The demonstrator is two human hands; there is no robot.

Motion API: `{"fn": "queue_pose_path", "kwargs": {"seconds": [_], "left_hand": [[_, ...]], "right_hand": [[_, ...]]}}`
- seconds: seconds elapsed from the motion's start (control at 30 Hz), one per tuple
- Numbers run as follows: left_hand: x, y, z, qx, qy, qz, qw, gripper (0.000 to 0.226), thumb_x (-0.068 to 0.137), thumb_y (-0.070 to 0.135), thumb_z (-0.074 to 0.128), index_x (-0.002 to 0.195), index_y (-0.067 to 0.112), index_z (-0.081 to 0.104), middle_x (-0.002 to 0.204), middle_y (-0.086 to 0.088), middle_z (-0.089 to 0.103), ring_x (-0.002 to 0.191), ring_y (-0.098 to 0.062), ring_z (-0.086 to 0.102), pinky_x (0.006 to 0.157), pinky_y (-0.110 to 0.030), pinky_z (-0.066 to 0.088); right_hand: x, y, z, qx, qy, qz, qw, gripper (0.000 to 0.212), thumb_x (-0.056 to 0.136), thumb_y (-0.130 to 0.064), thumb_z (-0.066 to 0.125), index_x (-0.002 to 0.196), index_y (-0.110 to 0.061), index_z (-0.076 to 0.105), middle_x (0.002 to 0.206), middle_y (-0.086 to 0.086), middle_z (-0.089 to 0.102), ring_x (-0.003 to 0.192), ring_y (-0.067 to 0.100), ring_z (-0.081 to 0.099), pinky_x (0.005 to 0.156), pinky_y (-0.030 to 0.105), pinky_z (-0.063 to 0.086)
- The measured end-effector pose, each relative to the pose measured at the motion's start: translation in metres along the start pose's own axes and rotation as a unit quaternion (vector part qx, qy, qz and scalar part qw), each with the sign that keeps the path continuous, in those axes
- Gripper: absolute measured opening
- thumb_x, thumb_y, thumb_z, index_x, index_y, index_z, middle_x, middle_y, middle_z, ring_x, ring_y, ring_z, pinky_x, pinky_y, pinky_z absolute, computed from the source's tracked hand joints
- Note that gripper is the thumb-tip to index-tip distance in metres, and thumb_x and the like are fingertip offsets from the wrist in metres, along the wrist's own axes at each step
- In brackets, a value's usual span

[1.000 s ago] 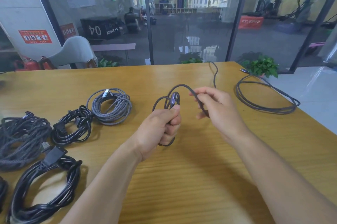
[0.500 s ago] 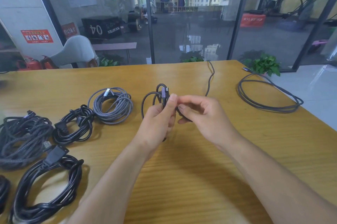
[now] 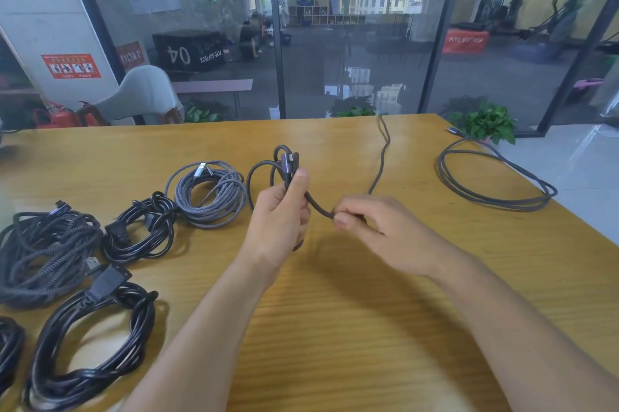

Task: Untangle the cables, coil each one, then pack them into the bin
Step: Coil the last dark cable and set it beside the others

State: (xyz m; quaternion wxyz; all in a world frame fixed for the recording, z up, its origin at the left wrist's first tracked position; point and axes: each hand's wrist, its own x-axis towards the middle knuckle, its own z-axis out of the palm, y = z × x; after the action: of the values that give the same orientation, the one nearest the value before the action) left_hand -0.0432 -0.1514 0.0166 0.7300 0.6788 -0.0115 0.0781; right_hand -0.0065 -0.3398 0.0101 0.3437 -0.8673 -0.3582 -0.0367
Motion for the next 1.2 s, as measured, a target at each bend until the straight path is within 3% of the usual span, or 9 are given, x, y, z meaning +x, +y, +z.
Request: {"fn": "queue_pose_path", "kwargs": {"seconds": [0.27, 0.53, 0.63, 0.7, 0.77, 0.87, 1.0, 1.1, 1.2], "left_hand": [[0.002, 0.0, -0.002, 0.002, -0.009, 0.021, 1.0, 0.045, 0.112, 0.031, 0.041, 0.075, 0.005, 0.047, 0.055, 0.0, 0.03, 0.044, -0.012, 0.031, 0.046, -0.021, 0.029], [0.002, 0.001, -0.003, -0.094, -0.079, 0.012, 0.992, 0.039, 0.112, 0.034, 0.038, 0.079, 0.016, 0.046, 0.072, -0.004, 0.056, 0.057, -0.02, 0.047, 0.046, -0.031, 0.031], [0.002, 0.001, -0.001, -0.137, -0.095, 0.0, 0.986, 0.038, 0.112, 0.035, 0.04, 0.079, 0.017, 0.045, 0.067, -0.001, 0.042, 0.056, -0.019, 0.041, 0.048, -0.032, 0.035], [0.001, 0.002, 0.0, -0.144, -0.091, -0.014, 0.985, 0.039, 0.112, 0.032, 0.041, 0.075, 0.018, 0.041, 0.065, 0.001, 0.025, 0.053, -0.017, 0.025, 0.05, -0.027, 0.031], [0.0, 0.003, -0.002, -0.122, -0.098, -0.021, 0.988, 0.042, 0.11, 0.029, 0.044, 0.071, 0.022, 0.034, 0.062, 0.003, 0.017, 0.051, -0.015, 0.014, 0.047, -0.026, 0.018], [-0.001, 0.004, -0.003, -0.075, -0.139, -0.033, 0.987, 0.043, 0.099, 0.033, 0.052, 0.069, 0.021, 0.023, 0.057, 0.004, 0.015, 0.048, -0.013, 0.009, 0.047, -0.029, 0.009], [-0.007, 0.005, 0.002, -0.068, -0.233, -0.072, 0.967, 0.042, 0.095, 0.036, 0.052, 0.064, 0.023, 0.026, 0.052, 0.007, 0.017, 0.043, -0.008, 0.011, 0.042, -0.02, 0.01], [-0.009, 0.006, 0.001, -0.082, -0.297, -0.099, 0.946, 0.042, 0.098, 0.037, 0.048, 0.06, 0.024, 0.035, 0.053, 0.008, 0.017, 0.042, -0.006, 0.012, 0.04, -0.017, 0.013], [-0.009, 0.008, -0.001, -0.077, -0.321, -0.105, 0.938, 0.043, 0.1, 0.04, 0.047, 0.061, 0.024, 0.037, 0.054, 0.007, 0.018, 0.042, -0.006, 0.013, 0.039, -0.017, 0.014]], "right_hand": [[0.001, -0.018, 0.016, 0.12, -0.059, -0.008, 0.991, 0.027, 0.111, -0.022, 0.045, 0.106, -0.014, 0.07, 0.084, -0.004, 0.066, 0.08, 0.012, 0.056, 0.081, 0.034, 0.049], [0.003, -0.013, 0.011, 0.17, -0.11, 0.029, 0.979, 0.026, 0.111, -0.017, 0.048, 0.107, -0.012, 0.073, 0.086, -0.005, 0.075, 0.085, 0.01, 0.067, 0.084, 0.024, 0.052], [0.002, -0.011, 0.009, 0.133, -0.124, 0.054, 0.982, 0.027, 0.109, -0.027, 0.054, 0.101, -0.018, 0.078, 0.095, -0.006, 0.078, 0.095, 0.006, 0.069, 0.094, 0.026, 0.051], [0.001, -0.007, 0.005, 0.062, -0.125, 0.084, 0.987, 0.026, 0.103, -0.04, 0.062, 0.094, -0.023, 0.081, 0.083, -0.014, 0.076, 0.077, -0.002, 0.065, 0.081, 0.023, 0.05], [0.002, 0.0, -0.001, 0.034, -0.051, 0.097, 0.993, 0.017, 0.096, -0.038, 0.073, 0.092, -0.022, 0.079, 0.081, -0.016, 0.074, 0.076, -0.001, 0.066, 0.082, 0.025, 0.053], [0.005, 0.01, -0.009, 0.188, 0.155, 0.077, 0.967, 0.025, 0.093, -0.03, 0.065, 0.118, -0.027, 0.066, 0.118, -0.012, 0.068, 0.116, 0.007, 0.062, 0.108, 0.037, 0.047], [0.009, 0.001, 0.003, 0.249, 0.151, 0.001, 0.957, 0.045, 0.107, -0.04, 0.041, 0.15, -0.03, 0.047, 0.153, -0.013, 0.05, 0.145, 0.002, 0.04, 0.119, 0.022, 0.032], [0.012, 0.0, 0.013, 0.296, 0.112, 0.014, 0.948, 0.051, 0.105, -0.048, 0.037, 0.137, -0.017, 0.062, 0.129, 0.005, 0.07, 0.128, 0.018, 0.061, 0.114, 0.033, 0.042], [0.014, -0.004, 0.016, 0.339, 0.121, 0.038, 0.932, 0.042, 0.108, -0.041, 0.036, 0.106, -0.02, 0.073, 0.097, -0.004, 0.072, 0.097, 0.012, 0.065, 0.096, 0.029, 0.05]]}}
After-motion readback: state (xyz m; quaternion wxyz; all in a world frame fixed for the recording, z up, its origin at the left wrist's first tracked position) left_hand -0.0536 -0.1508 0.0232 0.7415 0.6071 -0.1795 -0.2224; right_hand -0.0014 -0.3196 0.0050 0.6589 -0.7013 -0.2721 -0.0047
